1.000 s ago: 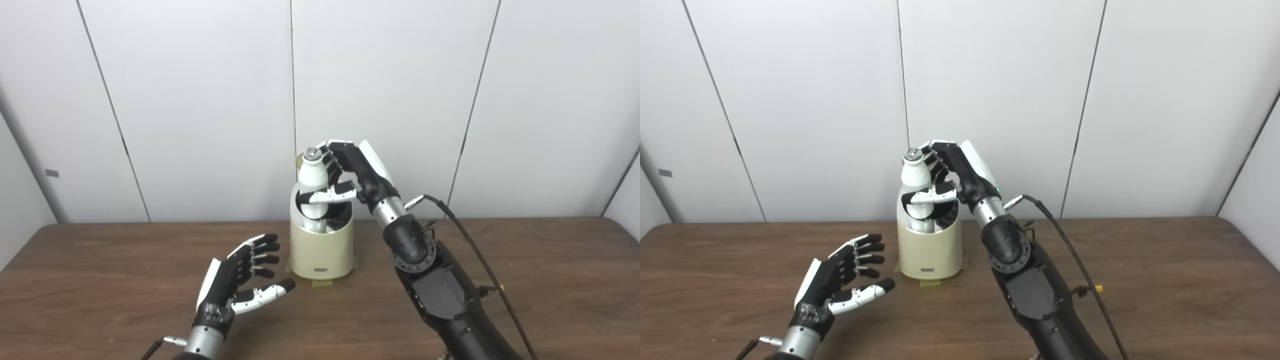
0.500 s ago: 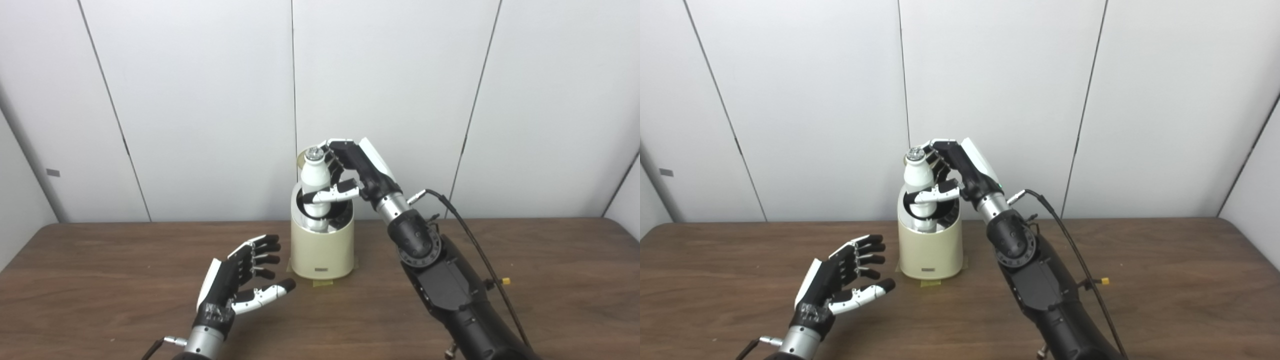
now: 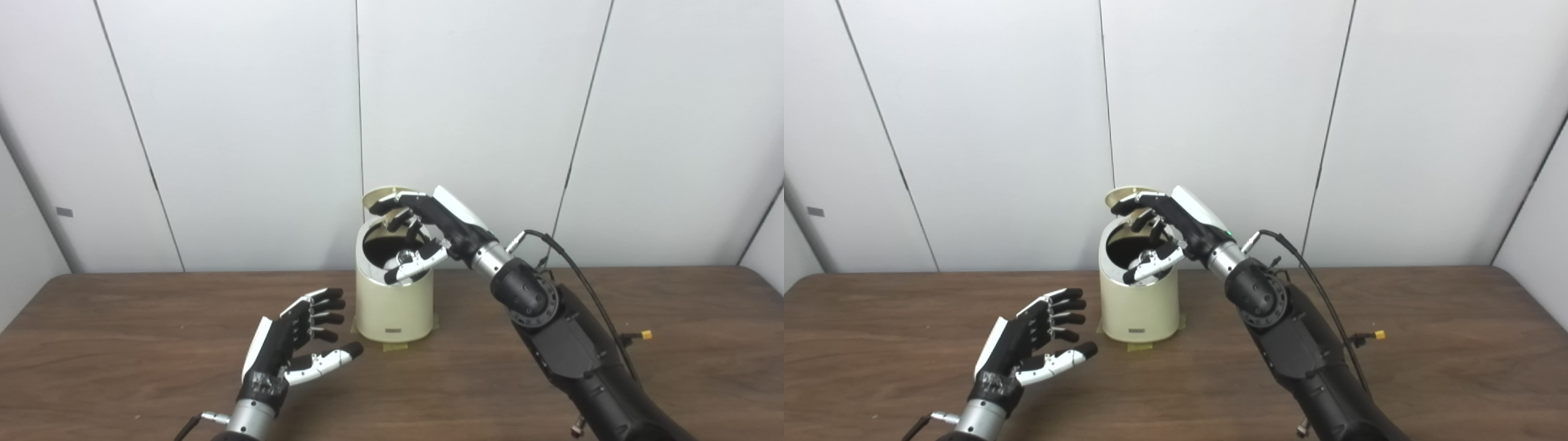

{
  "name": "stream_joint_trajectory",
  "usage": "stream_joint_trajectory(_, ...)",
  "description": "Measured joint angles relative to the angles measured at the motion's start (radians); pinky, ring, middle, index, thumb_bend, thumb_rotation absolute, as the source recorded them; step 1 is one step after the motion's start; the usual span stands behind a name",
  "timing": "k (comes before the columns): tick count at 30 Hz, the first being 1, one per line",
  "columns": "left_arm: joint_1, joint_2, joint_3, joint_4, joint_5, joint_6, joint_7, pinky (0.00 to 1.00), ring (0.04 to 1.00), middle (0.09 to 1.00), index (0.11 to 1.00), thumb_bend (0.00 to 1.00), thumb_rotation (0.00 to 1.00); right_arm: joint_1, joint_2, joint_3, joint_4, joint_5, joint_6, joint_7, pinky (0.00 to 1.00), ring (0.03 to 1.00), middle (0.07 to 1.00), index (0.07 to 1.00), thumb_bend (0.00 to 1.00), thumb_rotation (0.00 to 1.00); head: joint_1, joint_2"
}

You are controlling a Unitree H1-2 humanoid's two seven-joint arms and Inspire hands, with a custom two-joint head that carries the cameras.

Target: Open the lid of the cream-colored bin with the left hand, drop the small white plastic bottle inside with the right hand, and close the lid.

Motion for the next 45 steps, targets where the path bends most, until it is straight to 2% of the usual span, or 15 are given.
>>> stream_joint_trajectory(8,0.000,0.000,-0.001,0.000,0.000,0.000,-0.002,0.61,0.714,0.765,0.792,0.80,0.13,0.019,-0.010,-0.006,-0.030,-0.004,0.002,0.004,0.51,0.668,0.751,0.724,0.80,0.00,0.000,0.000)
stream_joint_trajectory(10,0.000,0.000,-0.001,0.000,0.000,0.000,-0.003,0.60,0.713,0.764,0.792,0.80,0.13,0.035,-0.009,-0.020,-0.050,0.018,0.001,0.007,0.48,0.639,0.738,0.712,0.80,0.00,0.000,0.000)
stream_joint_trajectory(15,0.000,0.002,-0.001,0.000,0.000,0.000,-0.003,0.63,0.718,0.765,0.789,0.80,0.12,0.104,-0.006,-0.079,-0.174,0.069,-0.027,-0.005,0.36,0.502,0.653,0.663,0.79,0.00,0.000,0.000)
stream_joint_trajectory(18,0.000,0.001,0.000,-0.002,-0.001,0.001,-0.003,0.62,0.714,0.764,0.788,0.80,0.12,0.149,0.001,-0.132,-0.273,0.114,-0.056,-0.022,0.33,0.444,0.618,0.641,0.78,0.00,0.002,-0.002)
stream_joint_trajectory(22,0.000,0.003,0.002,-0.003,-0.001,0.001,-0.002,0.59,0.708,0.762,0.791,0.79,0.12,0.212,0.008,-0.210,-0.320,0.187,-0.109,-0.064,0.31,0.408,0.604,0.651,0.77,0.04,0.005,-0.003)
stream_joint_trajectory(27,0.001,0.005,0.007,-0.004,-0.002,0.000,-0.002,0.59,0.698,0.757,0.787,0.78,0.09,0.348,0.005,-0.282,-0.342,0.299,-0.119,-0.063,0.36,0.447,0.657,0.715,0.77,0.08,0.015,-0.005)
stream_joint_trajectory(32,0.003,0.007,0.013,-0.019,-0.001,0.000,0.003,0.59,0.696,0.766,0.794,0.78,0.12,0.505,-0.007,-0.320,-0.346,0.355,-0.091,-0.062,0.45,0.517,0.739,0.783,0.80,0.14,0.031,-0.003)
stream_joint_trajectory(34,0.004,0.007,0.016,-0.026,0.000,0.001,0.006,0.64,0.775,0.836,0.835,0.79,0.16,0.545,-0.002,-0.323,-0.344,0.378,-0.063,-0.062,0.51,0.563,0.777,0.802,0.83,0.16,0.040,-0.005)
stream_joint_trajectory(40,-0.028,0.012,0.017,-0.034,0.031,0.028,0.012,0.75,0.925,0.971,0.956,0.86,0.27,0.564,0.021,-0.319,-0.319,0.401,-0.067,-0.061,0.60,0.640,0.797,0.797,0.85,0.21,0.041,-0.006)
stream_joint_trajectory(41,-0.043,0.019,0.017,-0.035,0.045,0.040,0.012,0.76,0.937,0.980,0.969,0.88,0.30,0.565,0.024,-0.317,-0.317,0.403,-0.068,-0.061,0.58,0.638,0.796,0.794,0.85,0.22,0.041,-0.006)
stream_joint_trajectory(45,-0.132,0.059,0.020,-0.041,0.077,0.078,0.012,0.93,0.995,0.999,0.999,0.96,0.33,0.587,0.052,-0.308,-0.329,0.404,-0.064,-0.061,0.56,0.660,0.794,0.790,0.86,0.25,0.052,-0.011)
